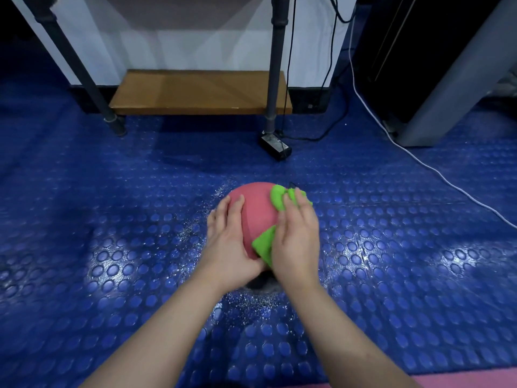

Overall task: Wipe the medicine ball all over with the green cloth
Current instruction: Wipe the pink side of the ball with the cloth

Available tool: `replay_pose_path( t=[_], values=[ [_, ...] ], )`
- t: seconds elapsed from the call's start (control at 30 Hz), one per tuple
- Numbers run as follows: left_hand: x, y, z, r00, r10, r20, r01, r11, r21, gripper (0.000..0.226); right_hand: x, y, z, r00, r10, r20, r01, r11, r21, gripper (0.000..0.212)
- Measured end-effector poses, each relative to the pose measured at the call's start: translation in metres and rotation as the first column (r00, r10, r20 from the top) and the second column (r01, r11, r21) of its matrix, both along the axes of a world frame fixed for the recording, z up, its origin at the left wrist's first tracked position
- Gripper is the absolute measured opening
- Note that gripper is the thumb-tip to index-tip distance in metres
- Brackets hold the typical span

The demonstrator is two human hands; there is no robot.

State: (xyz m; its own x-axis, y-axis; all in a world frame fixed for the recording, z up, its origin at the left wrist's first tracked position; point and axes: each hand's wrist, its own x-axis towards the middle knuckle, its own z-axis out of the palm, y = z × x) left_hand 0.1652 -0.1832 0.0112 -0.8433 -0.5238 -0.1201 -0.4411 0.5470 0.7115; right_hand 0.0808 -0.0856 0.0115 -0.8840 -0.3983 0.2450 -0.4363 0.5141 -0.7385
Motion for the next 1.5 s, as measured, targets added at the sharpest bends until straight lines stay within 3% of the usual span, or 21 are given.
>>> replay_pose_path(
  t=[0.1, 0.3, 0.4, 0.6, 0.77, 0.83, 1.07, 1.17, 1.33, 1.5],
  values=[
    [0.001, -0.004, -0.002, 1.0, 0.003, -0.022, -0.003, 1.0, 0.015, 0.129, -0.005, -0.005, 0.003, 0.986, 0.141, -0.085, -0.137, 0.989, 0.058, 0.036],
    [0.022, 0.0, -0.009, 0.996, -0.026, -0.08, 0.026, 1.0, -0.012, 0.133, -0.069, -0.01, 0.02, 0.946, 0.087, 0.311, -0.151, 0.971, 0.186, 0.028],
    [0.038, -0.003, -0.015, 0.992, -0.049, -0.118, 0.049, 0.999, -0.002, 0.125, -0.077, -0.008, 0.016, 0.922, 0.093, 0.375, -0.181, 0.961, 0.208, 0.029],
    [0.057, -0.026, -0.025, 0.986, -0.083, -0.143, 0.092, 0.994, 0.059, 0.13, -0.062, -0.009, 0.006, 0.925, 0.178, 0.337, -0.219, 0.972, 0.089, 0.028],
    [0.073, -0.053, -0.033, 0.98, -0.098, -0.172, 0.118, 0.987, 0.113, 0.123, -0.038, -0.002, -0.004, 0.912, 0.368, 0.184, -0.354, 0.929, -0.106, 0.035],
    [0.075, -0.057, -0.034, 0.98, -0.108, -0.165, 0.129, 0.985, 0.119, 0.123, -0.033, -0.001, -0.007, 0.921, 0.348, 0.174, -0.333, 0.936, -0.11, 0.035],
    [0.061, -0.052, -0.026, 0.981, -0.126, -0.147, 0.146, 0.98, 0.133, 0.124, -0.04, 0.002, -0.009, 0.947, 0.04, 0.32, -0.037, 0.999, -0.014, 0.037],
    [0.057, -0.055, -0.015, 0.989, -0.131, -0.065, 0.136, 0.988, 0.078, 0.131, -0.041, 0.001, -0.006, 0.94, 0.001, 0.341, -0.021, 0.998, 0.055, 0.037],
    [0.042, -0.044, 0.028, 0.945, -0.171, 0.279, 0.224, 0.96, -0.17, 0.152, -0.037, -0.009, -0.001, 0.949, 0.04, 0.313, -0.083, 0.989, 0.123, 0.038],
    [0.029, -0.024, 0.023, 0.959, -0.127, 0.254, 0.166, 0.976, -0.139, 0.143, -0.023, -0.015, 0.003, 0.959, 0.087, 0.269, -0.12, 0.987, 0.111, 0.039]
  ],
)
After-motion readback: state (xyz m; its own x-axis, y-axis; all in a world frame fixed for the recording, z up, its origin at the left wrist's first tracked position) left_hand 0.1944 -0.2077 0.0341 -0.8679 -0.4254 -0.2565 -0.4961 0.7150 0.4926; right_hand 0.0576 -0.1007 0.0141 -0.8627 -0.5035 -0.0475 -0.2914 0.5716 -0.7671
